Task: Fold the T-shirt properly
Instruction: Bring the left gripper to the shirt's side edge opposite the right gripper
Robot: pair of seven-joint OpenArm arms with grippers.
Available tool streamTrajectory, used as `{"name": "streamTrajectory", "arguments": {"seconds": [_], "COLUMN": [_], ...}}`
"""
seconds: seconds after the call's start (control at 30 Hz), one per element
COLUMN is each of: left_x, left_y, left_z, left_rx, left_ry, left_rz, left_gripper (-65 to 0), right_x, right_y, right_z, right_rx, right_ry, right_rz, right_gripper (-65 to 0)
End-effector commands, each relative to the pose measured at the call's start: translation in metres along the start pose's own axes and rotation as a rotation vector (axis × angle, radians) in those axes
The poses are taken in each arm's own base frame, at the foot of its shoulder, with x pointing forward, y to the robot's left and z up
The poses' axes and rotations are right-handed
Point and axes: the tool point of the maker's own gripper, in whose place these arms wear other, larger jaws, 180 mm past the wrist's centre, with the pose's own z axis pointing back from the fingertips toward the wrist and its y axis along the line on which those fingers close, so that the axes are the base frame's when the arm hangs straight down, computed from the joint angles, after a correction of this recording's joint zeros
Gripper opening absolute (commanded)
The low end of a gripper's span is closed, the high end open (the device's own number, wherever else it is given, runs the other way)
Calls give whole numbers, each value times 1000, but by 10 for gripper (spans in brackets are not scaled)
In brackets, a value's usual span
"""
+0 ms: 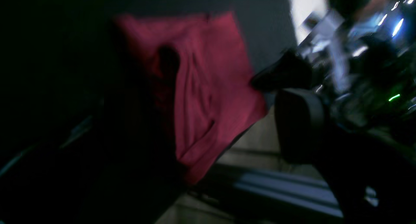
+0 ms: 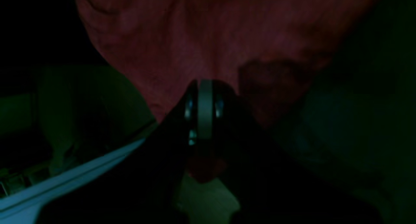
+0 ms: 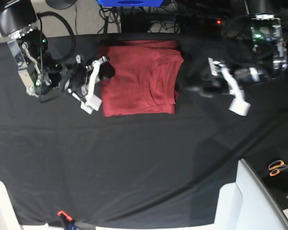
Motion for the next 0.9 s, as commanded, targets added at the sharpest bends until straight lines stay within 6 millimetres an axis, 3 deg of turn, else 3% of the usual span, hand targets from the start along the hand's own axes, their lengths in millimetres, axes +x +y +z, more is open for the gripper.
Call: {"name": "streamTrajectory", "arguments": {"seconds": [0.0, 0.17, 0.5, 0.87], "left_x": [12, -3, -38, -43], "left_y": [-7, -7, 20, 27], "left_z": [-4, -18, -26, -32], "left_rx": [-25, 2, 50, 49], "left_ry": [-35, 3, 74, 37], "left_rz": [-25, -20, 96, 154], "left_gripper": [-59, -63, -63, -63], "right_x": [14, 8, 2, 3], "right_y": [1, 3, 3, 5], "right_z": [5, 4, 3, 3], "right_rx": [8, 13, 15, 22], "right_ry": [-41, -33, -27, -31], "right_rz": [15, 8, -1, -3], "right_gripper": [-648, -648, -648, -648]}}
